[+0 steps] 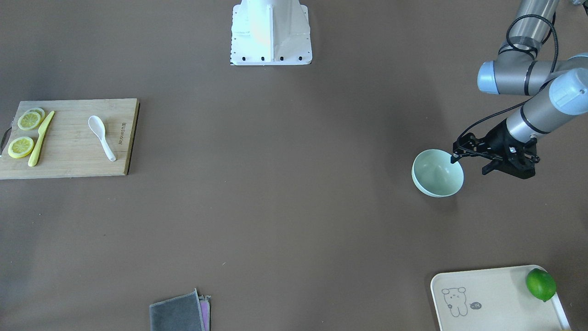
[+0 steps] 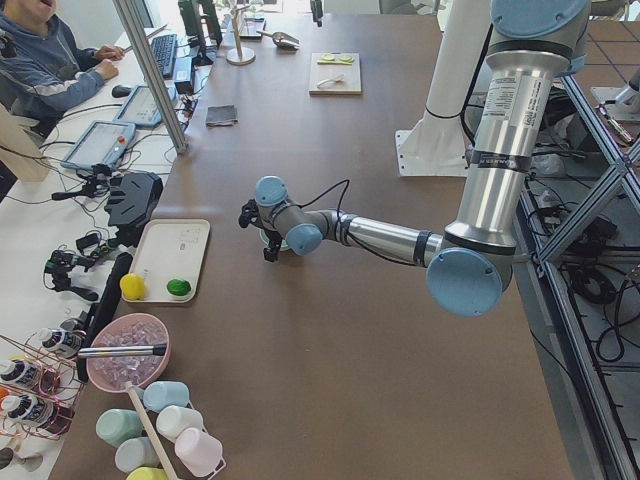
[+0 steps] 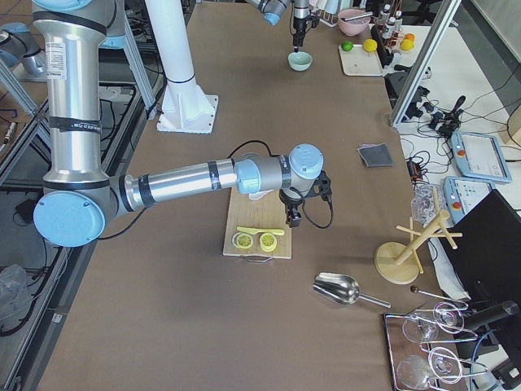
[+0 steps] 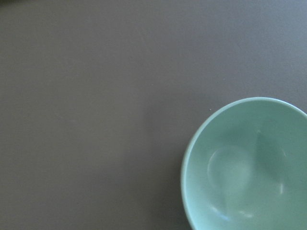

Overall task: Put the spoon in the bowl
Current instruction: 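Slide the pale green bowl centerward with the left gripper while the right arm reaches out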

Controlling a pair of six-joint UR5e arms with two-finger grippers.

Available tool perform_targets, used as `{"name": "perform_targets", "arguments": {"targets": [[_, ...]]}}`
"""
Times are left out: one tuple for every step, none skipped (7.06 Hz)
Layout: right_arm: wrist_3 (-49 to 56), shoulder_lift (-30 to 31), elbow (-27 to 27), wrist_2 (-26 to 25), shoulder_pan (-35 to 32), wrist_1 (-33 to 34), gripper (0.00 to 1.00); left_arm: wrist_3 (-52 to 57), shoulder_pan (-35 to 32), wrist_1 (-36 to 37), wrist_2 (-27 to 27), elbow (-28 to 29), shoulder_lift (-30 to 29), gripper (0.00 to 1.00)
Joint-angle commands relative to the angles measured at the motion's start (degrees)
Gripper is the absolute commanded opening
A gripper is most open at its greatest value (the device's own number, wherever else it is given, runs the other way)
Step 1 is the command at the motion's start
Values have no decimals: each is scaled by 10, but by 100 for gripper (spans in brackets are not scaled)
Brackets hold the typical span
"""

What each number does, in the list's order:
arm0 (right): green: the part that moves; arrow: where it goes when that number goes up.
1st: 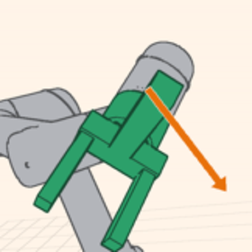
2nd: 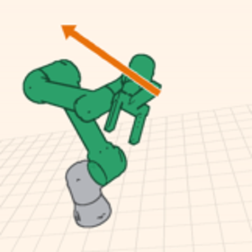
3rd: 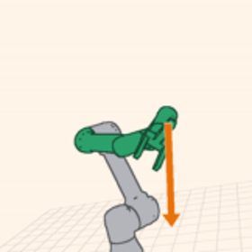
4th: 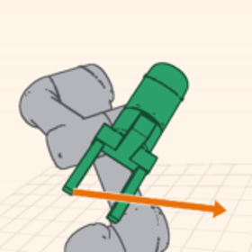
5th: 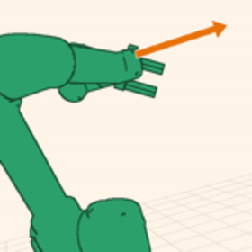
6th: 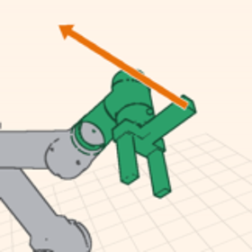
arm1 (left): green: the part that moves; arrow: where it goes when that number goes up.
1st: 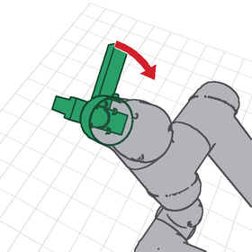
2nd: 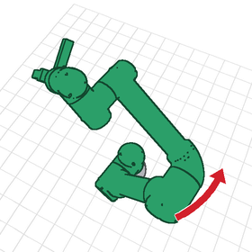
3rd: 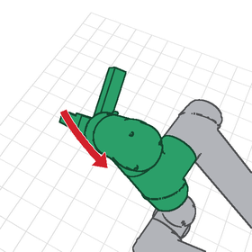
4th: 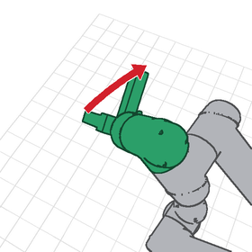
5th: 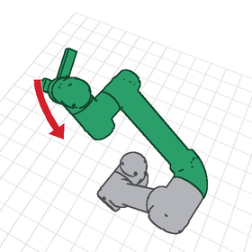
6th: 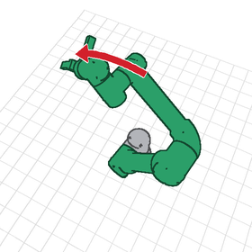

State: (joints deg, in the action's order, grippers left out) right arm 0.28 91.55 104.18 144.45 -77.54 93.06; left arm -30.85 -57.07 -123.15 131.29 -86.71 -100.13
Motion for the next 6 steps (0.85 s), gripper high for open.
{"name": "perform_targets", "arguments": {"targets": [[-6, -1, 1, 1, 7, 0, 100, -3, 9, -3, -1, 33, -21, 89], [-7, -1, 1, 1, 7, 0, 100, -3, 9, -3, -1, 39, -24, 86], [-7, 0, 1, 1, 8, 0, 100, -4, 9, -3, -1, 40, -24, 71], [-19, 0, 1, 1, 8, 0, 100, -7, 9, -3, 0, 37, -24, 16], [-35, -1, 2, 0, 11, 0, 100, -7, 9, -3, -1, 36, -24, 0], [-35, -1, 4, 0, 13, -1, 100, -5, 9, -3, 1, 34, -25, 0]]}}
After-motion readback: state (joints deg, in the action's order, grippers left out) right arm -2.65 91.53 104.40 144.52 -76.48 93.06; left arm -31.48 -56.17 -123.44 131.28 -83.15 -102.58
